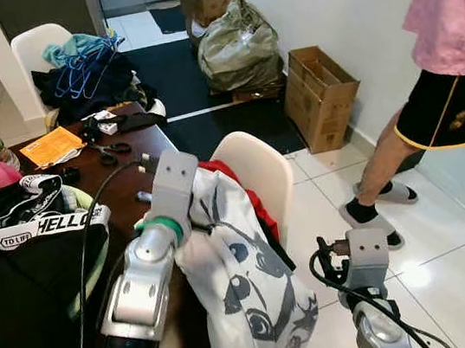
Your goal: Hang hanger
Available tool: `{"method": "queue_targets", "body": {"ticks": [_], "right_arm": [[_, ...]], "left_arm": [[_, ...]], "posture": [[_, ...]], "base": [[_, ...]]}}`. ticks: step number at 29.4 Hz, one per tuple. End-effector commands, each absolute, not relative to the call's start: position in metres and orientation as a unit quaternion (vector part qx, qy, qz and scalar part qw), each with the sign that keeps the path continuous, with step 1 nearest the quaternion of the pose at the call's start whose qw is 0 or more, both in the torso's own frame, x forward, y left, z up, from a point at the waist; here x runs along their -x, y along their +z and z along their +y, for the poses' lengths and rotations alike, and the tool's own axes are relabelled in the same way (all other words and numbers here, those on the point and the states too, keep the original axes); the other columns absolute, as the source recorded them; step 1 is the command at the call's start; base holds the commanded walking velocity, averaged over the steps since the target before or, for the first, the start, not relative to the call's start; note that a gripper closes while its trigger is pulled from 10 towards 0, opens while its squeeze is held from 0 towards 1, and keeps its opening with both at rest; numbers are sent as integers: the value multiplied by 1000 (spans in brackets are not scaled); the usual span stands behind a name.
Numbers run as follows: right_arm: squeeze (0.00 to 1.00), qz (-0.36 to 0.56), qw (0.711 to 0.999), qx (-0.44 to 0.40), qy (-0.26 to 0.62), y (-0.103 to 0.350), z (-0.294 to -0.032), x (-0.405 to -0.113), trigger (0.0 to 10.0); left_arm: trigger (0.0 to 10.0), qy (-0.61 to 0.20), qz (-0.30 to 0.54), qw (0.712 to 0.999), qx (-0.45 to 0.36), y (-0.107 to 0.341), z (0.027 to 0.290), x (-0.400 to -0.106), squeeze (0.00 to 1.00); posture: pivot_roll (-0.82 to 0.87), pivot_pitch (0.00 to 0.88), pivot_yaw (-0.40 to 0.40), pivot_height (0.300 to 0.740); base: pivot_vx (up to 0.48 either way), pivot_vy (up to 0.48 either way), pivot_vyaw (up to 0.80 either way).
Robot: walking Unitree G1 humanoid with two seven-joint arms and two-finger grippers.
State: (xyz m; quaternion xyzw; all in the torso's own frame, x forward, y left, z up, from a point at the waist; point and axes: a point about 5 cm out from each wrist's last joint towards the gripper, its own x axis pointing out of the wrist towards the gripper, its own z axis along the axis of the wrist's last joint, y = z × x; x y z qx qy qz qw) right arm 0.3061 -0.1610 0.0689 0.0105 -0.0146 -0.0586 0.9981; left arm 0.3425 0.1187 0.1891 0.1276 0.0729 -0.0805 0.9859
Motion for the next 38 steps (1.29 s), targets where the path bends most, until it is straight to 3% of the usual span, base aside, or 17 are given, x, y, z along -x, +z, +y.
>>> {"method": "queue_targets", "body": {"ticks": [1, 5, 8, 9, 10, 12, 13, 14, 18, 22, 25, 31, 33, 38], "right_arm": [[0, -1, 998, -14, -62, 63, -162, -301, 10000], [0, -1, 998, -13, -61, 62, -162, -300, 10000], [0, -2, 998, -12, -59, 63, -162, -301, 10000], [0, -2, 998, -12, -59, 64, -163, -301, 10000], [0, -4, 998, -12, -56, 65, -162, -303, 10000], [0, -4, 998, -12, -56, 65, -162, -303, 10000], [0, -6, 998, -13, -53, 67, -161, -303, 10000], [0, -8, 999, -13, -50, 68, -160, -305, 10000], [0, -14, 999, -16, -41, 73, -156, -309, 10000], [0, -21, 999, -20, -32, 78, -152, -312, 10000], [0, -30, 999, -16, -15, 83, -146, -314, 10000], [0, -31, 999, -15, -6, 84, -143, -316, 10000], [0, -29, 999, -13, 4, 85, -140, -318, 10000], [0, -29, 999, -13, 10, 86, -138, -321, 10000]], "left_arm": [[10000, -54, 125, 984, -110, 170, 131, -335, 1000], [10000, -46, 133, 985, -99, 169, 137, -329, 1000], [10000, -17, 84, 988, -126, 186, 146, -317, 1000], [10000, -6, 55, 988, -142, 195, 147, -314, 1000], [10000, -12, -59, 976, -207, 226, 142, -302, 1000], [10000, -12, -59, 976, -207, 226, 142, -302, 1000], [10000, -27, -119, 965, -232, 243, 136, -294, 1000], [10000, -31, -170, 952, -251, 257, 131, -285, 0], [10000, -8, -239, 925, -297, 280, 131, -272, 0], [10000, 47, -234, 908, -344, 285, 143, -269, 0], [10000, 122, -139, 921, -344, 269, 172, -256, 0], [10000, 139, -96, 934, -316, 259, 183, -240, 0], [10000, 139, -47, 955, -256, 247, 188, -227, 0], [10000, 142, -17, 960, -242, 241, 190, -224, 0]], "posture": [[-75, 143, 45, 740], [-73, 147, 42, 740], [-69, 150, 38, 740], [-66, 151, 37, 740], [-60, 152, 34, 740], [-60, 152, 34, 740], [-56, 152, 33, 740], [-49, 152, 29, 740], [-44, 152, 27, 740], [-26, 153, 19, 740], [-14, 163, 15, 740], [13, 173, 11, 740], [21, 178, 5, 740], [23, 173, 4, 740]], "base": [[0, 0, 0], [0, 0, 0], [0, 0, 0], [0, 0, 0], [0, 0, 0], [0, 0, 0], [0, 0, 0], [0, 0, 0], [0, 0, 0], [0, 0, 0], [0, 0, 0], [0, 0, 0], [0, 0, 0], [0, 0, 0]]}}
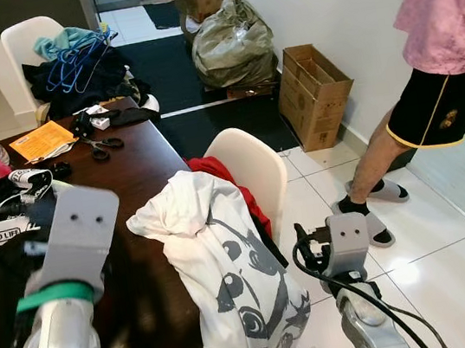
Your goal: Hang hanger
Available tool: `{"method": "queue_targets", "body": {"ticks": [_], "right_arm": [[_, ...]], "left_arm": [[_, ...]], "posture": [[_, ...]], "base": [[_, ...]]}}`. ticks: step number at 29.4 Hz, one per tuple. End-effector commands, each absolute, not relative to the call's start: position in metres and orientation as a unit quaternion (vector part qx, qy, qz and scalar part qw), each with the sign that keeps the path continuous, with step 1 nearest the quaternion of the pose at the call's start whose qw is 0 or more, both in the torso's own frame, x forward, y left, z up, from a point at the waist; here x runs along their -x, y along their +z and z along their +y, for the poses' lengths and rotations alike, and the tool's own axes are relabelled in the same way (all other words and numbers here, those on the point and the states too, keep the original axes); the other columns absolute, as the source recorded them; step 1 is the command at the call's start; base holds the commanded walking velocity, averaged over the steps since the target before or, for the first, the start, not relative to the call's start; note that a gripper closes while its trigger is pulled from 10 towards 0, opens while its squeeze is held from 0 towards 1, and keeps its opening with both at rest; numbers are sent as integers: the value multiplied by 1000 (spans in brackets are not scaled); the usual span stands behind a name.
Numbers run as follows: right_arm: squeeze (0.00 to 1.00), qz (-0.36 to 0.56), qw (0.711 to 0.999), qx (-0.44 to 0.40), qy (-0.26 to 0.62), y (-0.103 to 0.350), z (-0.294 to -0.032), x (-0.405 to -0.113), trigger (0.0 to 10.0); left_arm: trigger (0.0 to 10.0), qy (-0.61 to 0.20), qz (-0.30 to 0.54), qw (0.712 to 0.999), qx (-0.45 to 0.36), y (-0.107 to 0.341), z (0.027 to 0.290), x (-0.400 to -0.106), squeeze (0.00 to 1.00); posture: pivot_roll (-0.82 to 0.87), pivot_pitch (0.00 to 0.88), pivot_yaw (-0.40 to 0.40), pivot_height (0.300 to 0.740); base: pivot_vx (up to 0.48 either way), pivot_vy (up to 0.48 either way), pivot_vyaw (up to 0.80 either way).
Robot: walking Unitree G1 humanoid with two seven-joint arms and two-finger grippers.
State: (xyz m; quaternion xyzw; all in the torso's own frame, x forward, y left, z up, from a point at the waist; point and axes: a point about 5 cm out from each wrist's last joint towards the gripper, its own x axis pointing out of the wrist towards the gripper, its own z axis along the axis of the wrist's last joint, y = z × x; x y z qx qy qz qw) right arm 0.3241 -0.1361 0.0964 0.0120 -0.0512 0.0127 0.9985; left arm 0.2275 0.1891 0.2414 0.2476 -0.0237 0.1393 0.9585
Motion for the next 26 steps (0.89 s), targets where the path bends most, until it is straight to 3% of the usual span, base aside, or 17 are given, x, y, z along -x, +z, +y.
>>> {"method": "queue_targets", "body": {"ticks": [1, 9, 10, 11, 12, 20, 25, 26], "right_arm": [[0, -29, 999, -13, 11, 87, -138, -321, 10000], [0, -29, 999, -13, 9, 87, -139, -320, 10000], [0, -29, 999, -13, 9, 86, -139, -320, 10000], [0, -29, 999, -13, 9, 86, -139, -320, 10000], [0, -30, 999, -14, 9, 87, -139, -320, 10000], [0, -49, 999, -21, 11, 97, -136, -324, 10000], [0, -71, 997, -25, 11, 109, -135, -328, 10000], [0, -82, 996, -26, 12, 115, -135, -329, 10000]], "left_arm": [[10000, 142, 5, 962, -233, 237, 191, -224, 0], [10000, 153, 69, 953, -254, 222, 202, -223, 0], [2196, 159, 67, 946, -273, 222, 205, -224, 0], [2196, 159, 67, 946, -273, 222, 205, -224, 0], [0, 167, 65, 942, -282, 223, 208, -223, 0], [0, 197, -2, 917, -347, 239, 208, -223, 0], [0, 177, -128, 910, -352, 267, 187, -225, 0], [7961, 143, -181, 911, -343, 279, 173, -225, 0]], "posture": [[22, 171, 5, 740], [17, 165, 11, 740], [12, 160, 14, 740], [12, 160, 14, 740], [12, 159, 15, 740], [13, 150, 14, 740], [15, 151, 13, 740], [15, 151, 10, 740]], "base": [[0, 0, 0], [0, 0, 0], [0, 0, 0], [0, 0, 0], [0, 0, 0], [0, 0, 0], [0, 0, 0], [0, 0, 0]]}}
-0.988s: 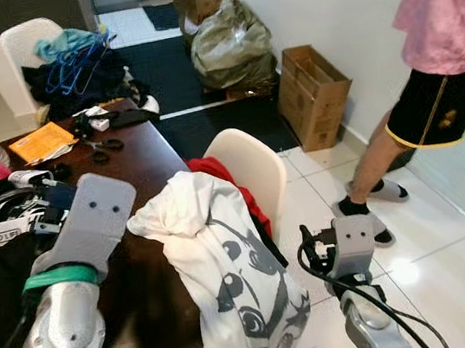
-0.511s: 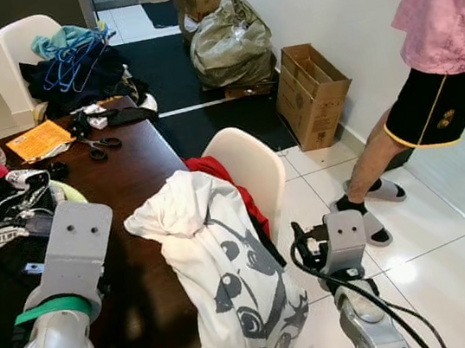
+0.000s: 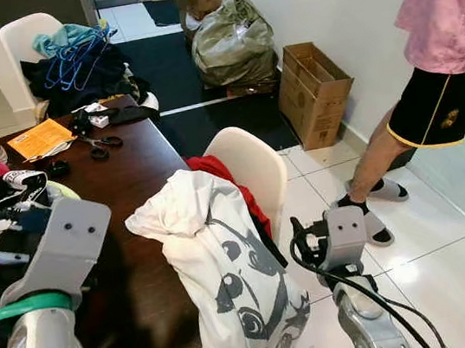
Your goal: Hang hanger
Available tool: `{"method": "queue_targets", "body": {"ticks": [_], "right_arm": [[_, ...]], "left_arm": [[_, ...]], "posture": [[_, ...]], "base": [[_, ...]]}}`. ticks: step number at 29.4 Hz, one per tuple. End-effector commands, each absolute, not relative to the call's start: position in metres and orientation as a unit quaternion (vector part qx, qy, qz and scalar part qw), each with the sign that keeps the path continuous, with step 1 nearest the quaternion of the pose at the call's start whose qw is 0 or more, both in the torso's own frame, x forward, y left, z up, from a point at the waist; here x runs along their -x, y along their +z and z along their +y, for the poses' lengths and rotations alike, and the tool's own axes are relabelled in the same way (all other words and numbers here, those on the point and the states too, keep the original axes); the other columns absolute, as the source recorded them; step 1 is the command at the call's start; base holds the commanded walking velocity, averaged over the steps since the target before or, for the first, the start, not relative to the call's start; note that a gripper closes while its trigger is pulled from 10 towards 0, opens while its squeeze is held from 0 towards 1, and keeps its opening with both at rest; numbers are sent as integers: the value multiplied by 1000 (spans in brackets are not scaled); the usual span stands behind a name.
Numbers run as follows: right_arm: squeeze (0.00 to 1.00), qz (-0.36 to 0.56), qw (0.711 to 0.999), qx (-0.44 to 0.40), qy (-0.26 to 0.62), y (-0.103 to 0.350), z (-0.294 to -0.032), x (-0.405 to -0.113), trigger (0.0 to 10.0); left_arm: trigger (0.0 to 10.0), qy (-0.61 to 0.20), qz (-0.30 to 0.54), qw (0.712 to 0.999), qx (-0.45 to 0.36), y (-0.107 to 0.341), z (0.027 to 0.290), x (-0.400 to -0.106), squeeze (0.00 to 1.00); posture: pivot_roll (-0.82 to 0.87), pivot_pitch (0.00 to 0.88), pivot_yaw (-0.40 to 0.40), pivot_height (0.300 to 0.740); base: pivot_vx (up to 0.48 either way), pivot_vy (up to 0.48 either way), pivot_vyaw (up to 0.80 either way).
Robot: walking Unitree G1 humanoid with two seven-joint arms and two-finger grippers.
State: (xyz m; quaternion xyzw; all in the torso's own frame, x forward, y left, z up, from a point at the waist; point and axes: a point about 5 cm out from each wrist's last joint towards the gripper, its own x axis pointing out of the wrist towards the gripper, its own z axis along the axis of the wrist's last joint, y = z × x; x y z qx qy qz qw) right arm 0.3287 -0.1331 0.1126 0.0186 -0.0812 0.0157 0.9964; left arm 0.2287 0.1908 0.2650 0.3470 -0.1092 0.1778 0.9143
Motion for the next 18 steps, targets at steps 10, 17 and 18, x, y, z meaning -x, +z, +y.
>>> {"method": "queue_targets", "body": {"ticks": [10, 17, 18], "right_arm": [[0, -132, 991, -31, 20, 143, -131, -334, 10000], [0, -183, 982, -28, 35, 171, -127, -335, 10000], [0, -183, 982, -28, 35, 171, -127, -335, 10000]], "left_arm": [[10000, 73, -326, 889, -314, 317, 135, -229, 0], [10000, 131, -448, 805, -366, 360, 124, -246, 0], [10000, 131, -448, 805, -366, 360, 124, -246, 0]], "posture": [[6, 146, 9, 740], [-18, 128, 17, 740], [-18, 128, 17, 740]], "base": [[0, 0, 0], [0, 0, 0], [0, 0, 0]]}}
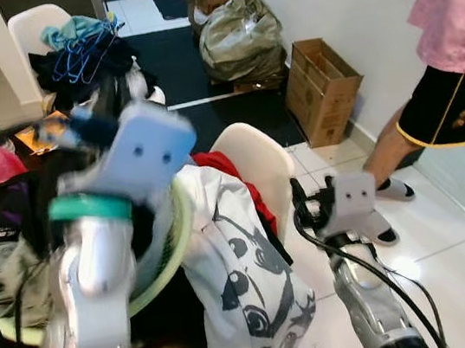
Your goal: Hang hanger
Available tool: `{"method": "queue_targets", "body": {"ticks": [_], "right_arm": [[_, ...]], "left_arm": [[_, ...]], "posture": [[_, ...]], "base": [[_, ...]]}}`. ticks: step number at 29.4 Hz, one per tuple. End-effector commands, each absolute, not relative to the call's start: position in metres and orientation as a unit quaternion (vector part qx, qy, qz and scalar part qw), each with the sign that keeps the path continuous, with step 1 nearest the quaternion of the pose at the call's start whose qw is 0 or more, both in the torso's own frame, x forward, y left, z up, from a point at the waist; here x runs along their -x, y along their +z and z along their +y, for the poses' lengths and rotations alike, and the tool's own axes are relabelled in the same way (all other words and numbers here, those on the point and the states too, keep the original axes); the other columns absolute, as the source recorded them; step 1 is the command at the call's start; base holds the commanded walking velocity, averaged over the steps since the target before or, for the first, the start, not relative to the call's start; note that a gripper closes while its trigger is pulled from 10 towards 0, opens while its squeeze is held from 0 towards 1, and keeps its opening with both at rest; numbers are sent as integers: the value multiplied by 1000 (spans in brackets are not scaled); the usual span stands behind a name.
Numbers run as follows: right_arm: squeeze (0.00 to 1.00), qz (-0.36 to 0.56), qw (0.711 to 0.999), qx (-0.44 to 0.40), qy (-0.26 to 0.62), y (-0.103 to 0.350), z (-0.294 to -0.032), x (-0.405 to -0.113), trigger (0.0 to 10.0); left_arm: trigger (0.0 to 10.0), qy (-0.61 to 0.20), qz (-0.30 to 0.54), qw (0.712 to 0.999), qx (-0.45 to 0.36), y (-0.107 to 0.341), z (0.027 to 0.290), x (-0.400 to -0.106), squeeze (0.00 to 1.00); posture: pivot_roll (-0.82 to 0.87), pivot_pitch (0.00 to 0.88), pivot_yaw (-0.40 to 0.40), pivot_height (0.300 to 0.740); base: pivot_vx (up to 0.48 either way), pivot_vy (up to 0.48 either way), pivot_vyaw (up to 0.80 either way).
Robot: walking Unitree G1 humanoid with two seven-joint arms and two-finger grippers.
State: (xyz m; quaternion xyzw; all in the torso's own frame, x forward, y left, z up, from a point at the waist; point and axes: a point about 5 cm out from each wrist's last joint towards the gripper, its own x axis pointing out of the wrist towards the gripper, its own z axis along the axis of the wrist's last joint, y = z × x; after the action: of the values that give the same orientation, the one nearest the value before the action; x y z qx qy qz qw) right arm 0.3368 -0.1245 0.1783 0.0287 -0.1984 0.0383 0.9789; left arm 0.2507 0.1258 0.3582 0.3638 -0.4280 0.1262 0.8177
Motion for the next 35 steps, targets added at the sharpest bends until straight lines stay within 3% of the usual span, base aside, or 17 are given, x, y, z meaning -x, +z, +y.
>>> {"method": "queue_targets", "body": {"ticks": [1, 4, 5, 6, 7, 9, 13, 14, 18, 22, 24, 25, 27, 28, 30, 35], "right_arm": [[0, -188, 981, -26, 38, 173, -127, -334, 10000], [0, -186, 982, -25, 36, 171, -128, -333, 10000], [0, -182, 982, -23, 33, 169, -130, -331, 10000], [0, -182, 982, -23, 33, 169, -130, -331, 10000], [0, -179, 983, -22, 30, 167, -131, -330, 10000], [0, -176, 984, -21, 30, 166, -131, -329, 10000], [0, -172, 984, -20, 34, 166, -131, -329, 10000], [0, -171, 984, -20, 35, 167, -130, -330, 10000], [0, -168, 985, -21, 40, 167, -128, -331, 10000], [0, -163, 985, -21, 48, 165, -125, -331, 10000], [0, -161, 985, -21, 53, 164, -123, -332, 10000], [0, -161, 985, -21, 53, 164, -123, -332, 10000], [0, -160, 985, -21, 55, 165, -122, -332, 10000], [0, -158, 986, -21, 56, 165, -121, -332, 10000], [0, -157, 986, -21, 59, 164, -120, -333, 10000], [0, -156, 986, -22, 62, 165, -119, -334, 10000]], "left_arm": [[10000, 154, -463, 785, -382, 370, 127, -252, 0], [10000, 155, -428, 806, -378, 365, 132, -263, 0], [10000, 132, -366, 848, -359, 349, 134, -274, 0], [10000, 132, -366, 848, -359, 349, 134, -274, 0], [10000, 96, -300, 890, -331, 327, 133, -282, 0], [10000, 49, -199, 934, -292, 291, 133, -287, 0], [10000, 74, -130, 953, -264, 269, 145, -290, 8], [10000, 89, -105, 959, -247, 263, 152, -289, 1000], [10000, 139, -76, 961, -228, 255, 167, -286, 1000], [10000, 187, -127, 940, -253, 269, 173, -276, 1000], [10000, 171, -238, 909, -296, 294, 162, -259, 1000], [10000, 171, -238, 909, -296, 294, 162, -259, 1000], [10000, 140, -328, 874, -329, 313, 147, -242, 1000], [10000, 139, -355, 861, -336, 322, 143, -236, 0], [10000, 149, -374, 849, -343, 331, 141, -233, 0], [10000, 168, -358, 857, -332, 333, 145, -238, 0]], "posture": [[-37, 118, 28, 740], [-43, 117, 34, 740], [-47, 119, 32, 740], [-47, 119, 32, 740], [-48, 119, 30, 740], [-46, 120, 28, 740], [-42, 119, 24, 740], [-34, 122, 19, 740], [-23, 124, 12, 740], [-14, 125, 6, 740], [-6, 130, -1, 740], [-6, 130, -1, 740], [5, 132, -4, 740], [6, 132, -5, 740], [11, 130, -7, 740], [14, 129, -10, 740]], "base": [[0, 0, 0], [0, 0, 0], [0, 0, 0], [0, 0, 0], [0, 0, 0], [0, 0, 0], [0, 0, 0], [0, 0, 0], [0, 0, 0], [0, 0, 0], [0, 0, 0], [0, 0, 0], [0, 0, 0], [0, 0, 0], [0, 0, 0], [0, 0, 0]]}}
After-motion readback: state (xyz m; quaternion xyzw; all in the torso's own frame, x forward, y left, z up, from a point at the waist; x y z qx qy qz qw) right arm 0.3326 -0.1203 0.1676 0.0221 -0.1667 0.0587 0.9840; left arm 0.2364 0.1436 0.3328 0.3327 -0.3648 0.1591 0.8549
